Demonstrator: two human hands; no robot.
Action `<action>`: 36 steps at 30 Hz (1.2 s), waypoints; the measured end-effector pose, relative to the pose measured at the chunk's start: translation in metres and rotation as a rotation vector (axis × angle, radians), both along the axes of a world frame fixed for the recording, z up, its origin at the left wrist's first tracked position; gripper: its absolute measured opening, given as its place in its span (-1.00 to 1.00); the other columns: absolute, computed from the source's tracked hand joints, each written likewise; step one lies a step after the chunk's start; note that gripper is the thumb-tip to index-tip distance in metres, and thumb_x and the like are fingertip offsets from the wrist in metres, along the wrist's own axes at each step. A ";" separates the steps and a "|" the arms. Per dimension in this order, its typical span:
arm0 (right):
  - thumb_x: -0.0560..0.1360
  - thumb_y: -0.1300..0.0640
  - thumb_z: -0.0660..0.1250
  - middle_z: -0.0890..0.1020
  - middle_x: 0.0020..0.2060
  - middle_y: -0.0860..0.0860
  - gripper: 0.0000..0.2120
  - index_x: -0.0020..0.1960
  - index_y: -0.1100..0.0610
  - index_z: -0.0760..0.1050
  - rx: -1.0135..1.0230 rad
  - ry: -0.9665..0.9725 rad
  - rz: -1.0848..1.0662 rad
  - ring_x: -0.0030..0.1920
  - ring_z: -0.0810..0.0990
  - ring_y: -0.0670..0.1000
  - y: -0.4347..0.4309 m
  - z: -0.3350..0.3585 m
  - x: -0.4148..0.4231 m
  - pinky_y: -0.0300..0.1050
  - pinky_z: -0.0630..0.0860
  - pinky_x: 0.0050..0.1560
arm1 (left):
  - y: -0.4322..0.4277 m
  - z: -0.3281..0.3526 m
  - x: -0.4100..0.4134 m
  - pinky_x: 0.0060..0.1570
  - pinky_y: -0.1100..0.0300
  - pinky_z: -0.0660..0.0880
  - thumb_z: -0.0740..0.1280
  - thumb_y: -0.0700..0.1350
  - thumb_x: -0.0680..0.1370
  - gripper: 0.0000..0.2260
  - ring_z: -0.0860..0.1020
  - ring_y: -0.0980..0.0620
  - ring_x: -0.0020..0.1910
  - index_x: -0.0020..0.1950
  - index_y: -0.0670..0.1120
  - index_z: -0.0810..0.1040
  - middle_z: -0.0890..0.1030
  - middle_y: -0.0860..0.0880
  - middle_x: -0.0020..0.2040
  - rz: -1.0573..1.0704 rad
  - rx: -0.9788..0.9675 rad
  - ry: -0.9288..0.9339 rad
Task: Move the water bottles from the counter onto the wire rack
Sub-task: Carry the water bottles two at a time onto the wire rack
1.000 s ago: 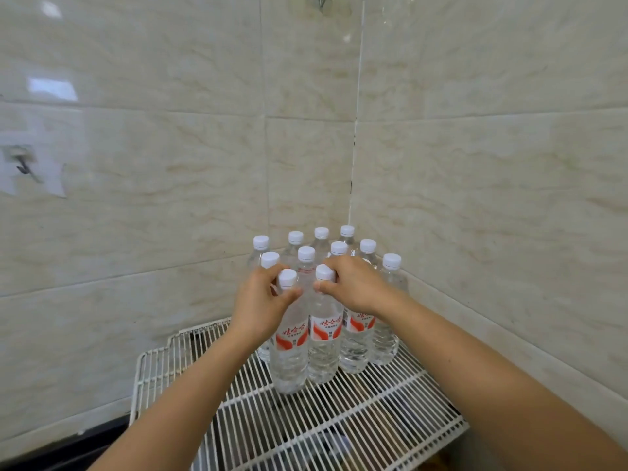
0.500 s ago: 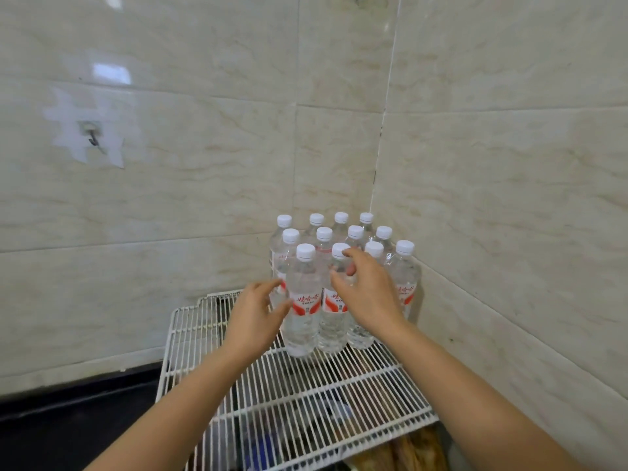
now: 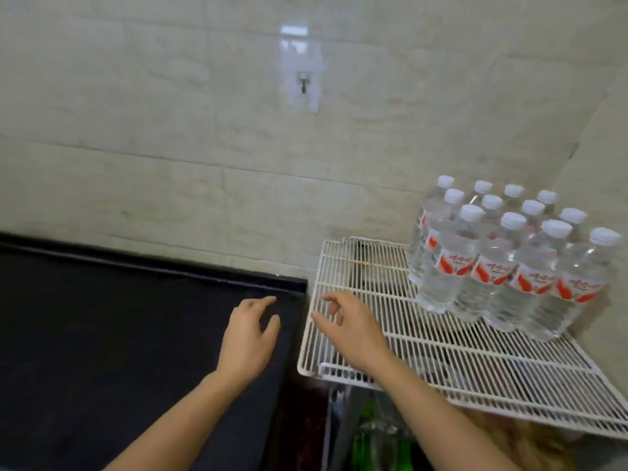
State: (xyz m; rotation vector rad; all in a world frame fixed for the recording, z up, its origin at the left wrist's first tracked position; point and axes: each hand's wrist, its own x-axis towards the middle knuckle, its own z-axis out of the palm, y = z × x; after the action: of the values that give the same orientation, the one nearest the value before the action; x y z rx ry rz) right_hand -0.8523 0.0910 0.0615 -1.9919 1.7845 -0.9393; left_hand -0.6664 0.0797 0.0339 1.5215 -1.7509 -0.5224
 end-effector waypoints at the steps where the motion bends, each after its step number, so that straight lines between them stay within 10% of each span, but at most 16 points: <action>1: 0.50 -0.13 0.32 0.50 -0.13 -0.10 -0.64 0.23 -0.01 0.47 0.016 -0.009 0.029 -0.17 0.49 -0.07 -0.001 -0.006 0.020 -0.08 0.51 -0.07 | 0.008 -0.007 0.023 0.23 0.09 0.45 0.27 -0.08 0.57 -0.64 0.46 0.00 0.24 0.38 -0.04 0.44 0.50 -0.02 0.25 0.047 0.000 0.002; 18: 0.55 -0.09 0.27 0.41 0.32 0.03 -0.46 0.44 0.12 0.29 0.306 0.278 0.535 0.28 0.46 0.07 0.019 -0.061 0.462 -0.01 0.45 0.23 | 0.108 -0.051 0.457 0.25 0.06 0.40 0.17 0.01 0.59 -0.55 0.33 -0.09 0.36 0.47 -0.07 0.31 0.35 -0.10 0.38 0.489 0.360 -0.278; 36: 0.55 -0.08 0.22 0.36 0.37 0.08 -0.43 0.48 0.12 0.21 0.077 0.628 0.915 0.36 0.29 0.13 -0.051 -0.067 0.867 0.10 0.28 0.30 | 0.102 -0.051 0.799 0.28 -0.02 0.38 0.14 0.00 0.59 -0.55 0.24 -0.15 0.40 0.47 -0.10 0.25 0.29 -0.15 0.40 0.811 0.540 -0.441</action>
State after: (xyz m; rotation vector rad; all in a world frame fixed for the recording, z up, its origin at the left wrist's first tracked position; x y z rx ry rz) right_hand 0.0143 0.0399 -0.0056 -2.7945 0.8347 0.0521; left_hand 0.1329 0.1820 -0.0170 2.6954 -1.1344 -0.2434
